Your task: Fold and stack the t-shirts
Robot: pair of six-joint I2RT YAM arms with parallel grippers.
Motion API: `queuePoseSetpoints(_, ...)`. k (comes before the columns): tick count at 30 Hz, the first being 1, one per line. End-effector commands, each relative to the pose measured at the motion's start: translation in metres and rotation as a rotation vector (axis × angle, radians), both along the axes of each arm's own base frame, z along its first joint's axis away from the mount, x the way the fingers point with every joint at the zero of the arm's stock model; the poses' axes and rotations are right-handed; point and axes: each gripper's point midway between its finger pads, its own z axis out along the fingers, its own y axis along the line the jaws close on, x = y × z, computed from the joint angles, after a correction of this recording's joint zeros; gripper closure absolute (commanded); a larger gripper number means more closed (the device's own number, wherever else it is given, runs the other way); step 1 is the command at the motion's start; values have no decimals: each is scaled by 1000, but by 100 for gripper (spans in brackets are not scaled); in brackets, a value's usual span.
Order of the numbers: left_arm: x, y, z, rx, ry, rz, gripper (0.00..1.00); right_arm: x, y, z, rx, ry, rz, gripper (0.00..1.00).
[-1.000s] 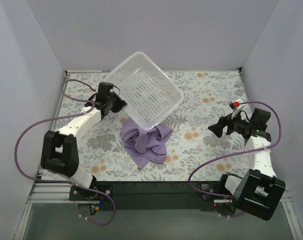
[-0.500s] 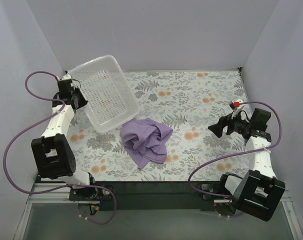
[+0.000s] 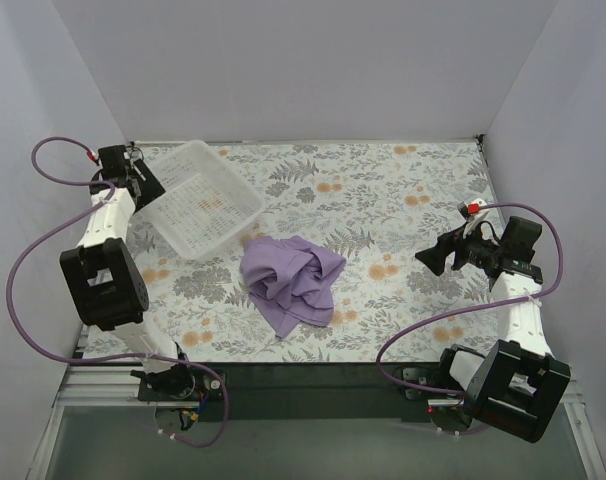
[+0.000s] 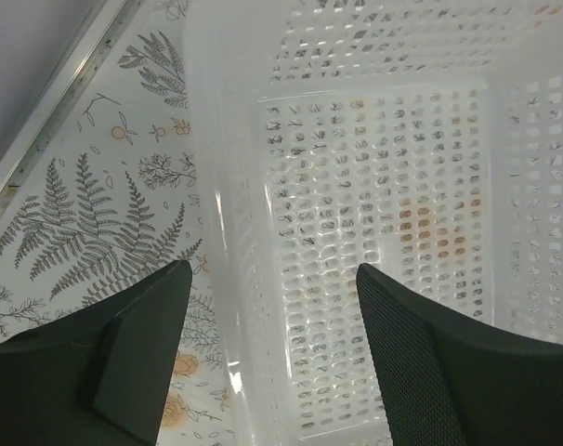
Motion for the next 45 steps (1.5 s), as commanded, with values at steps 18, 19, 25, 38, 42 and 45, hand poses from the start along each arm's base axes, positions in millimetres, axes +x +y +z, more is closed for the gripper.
queuePoseSetpoints(18, 91, -212, 30, -325, 35, 33, 22, 3, 0, 13, 3, -47, 10, 5)
queuePoseSetpoints(19, 87, -214, 20, -312, 84, 43, 22, 3, 0, 12, 3, -46, 12, 5)
queuePoseSetpoints(25, 87, -221, -20, -246, 170, 38, 26, 2, 1, 14, 5, -50, 15, 5)
queuePoseSetpoints(38, 69, -191, -61, 92, 314, -221, 100, 3, 0, 14, 2, -50, 12, 5)
queuePoseSetpoints(42, 51, -200, -57, 143, 317, -526, 100, 3, 0, 14, 3, -49, 13, 5)
queuePoseSetpoints(45, 45, -204, -51, 182, 274, -669, 100, 3, 0, 14, 3, -50, 13, 5)
